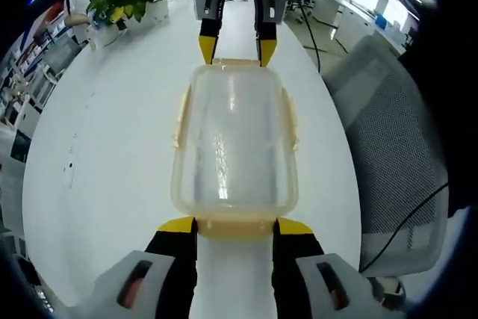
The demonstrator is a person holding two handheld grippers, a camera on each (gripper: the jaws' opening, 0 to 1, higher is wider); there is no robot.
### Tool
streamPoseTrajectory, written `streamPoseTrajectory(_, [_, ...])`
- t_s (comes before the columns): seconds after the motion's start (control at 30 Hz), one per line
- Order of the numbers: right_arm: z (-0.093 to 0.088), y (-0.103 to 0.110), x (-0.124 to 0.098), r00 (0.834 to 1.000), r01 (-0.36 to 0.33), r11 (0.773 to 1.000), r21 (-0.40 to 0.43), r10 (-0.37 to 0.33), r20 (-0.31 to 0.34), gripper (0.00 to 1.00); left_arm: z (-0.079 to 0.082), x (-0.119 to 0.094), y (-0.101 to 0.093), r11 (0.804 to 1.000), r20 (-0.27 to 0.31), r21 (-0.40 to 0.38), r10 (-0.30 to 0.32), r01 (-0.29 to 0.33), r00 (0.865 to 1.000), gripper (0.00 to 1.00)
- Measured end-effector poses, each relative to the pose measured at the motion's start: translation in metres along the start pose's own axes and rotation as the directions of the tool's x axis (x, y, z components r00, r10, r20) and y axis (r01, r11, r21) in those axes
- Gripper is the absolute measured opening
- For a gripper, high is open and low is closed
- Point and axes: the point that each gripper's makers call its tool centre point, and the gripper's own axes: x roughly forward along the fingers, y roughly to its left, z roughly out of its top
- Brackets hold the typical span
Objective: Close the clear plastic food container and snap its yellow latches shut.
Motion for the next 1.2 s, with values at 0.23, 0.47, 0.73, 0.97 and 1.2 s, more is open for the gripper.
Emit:
streamPoseTrajectory(0.23, [-0.021, 0.000, -0.005, 1.000, 0.006, 1.000, 0.016, -0.006, -0.006, 0.36, 0.020, 0.009, 0.003, 1.000, -0.001, 0.016, 0.006, -0.006, 1.000, 0.34])
streamPoseTrajectory(0.47, [-0.040, 0.003, -0.010, 1.000, 0.009, 1.000, 0.017, -0.008, -0.013, 0.36, 0.037, 0.020, 0.002, 1.000, -0.003, 0.029, -0.002, 0.002, 1.000, 0.34])
streamPoseTrajectory(0.73, [-0.058, 0.004, -0.014, 1.000, 0.011, 1.000, 0.023, -0.010, -0.021, 0.36, 0.052, 0.030, 0.002, 0.999, -0.003, 0.031, -0.016, 0.016, 1.000, 0.34])
streamPoseTrajectory(0.97, [-0.065, 0.005, -0.015, 1.000, 0.011, 0.999, 0.031, -0.011, -0.022, 0.36, 0.058, 0.034, 0.003, 0.999, -0.007, 0.037, -0.018, 0.019, 1.000, 0.34])
streamPoseTrajectory(1.2, [-0.068, 0.007, -0.010, 1.000, 0.006, 0.999, 0.035, -0.005, -0.024, 0.36, 0.057, 0.038, 0.001, 0.999, -0.016, 0.035, -0.022, 0.022, 1.000, 0.34])
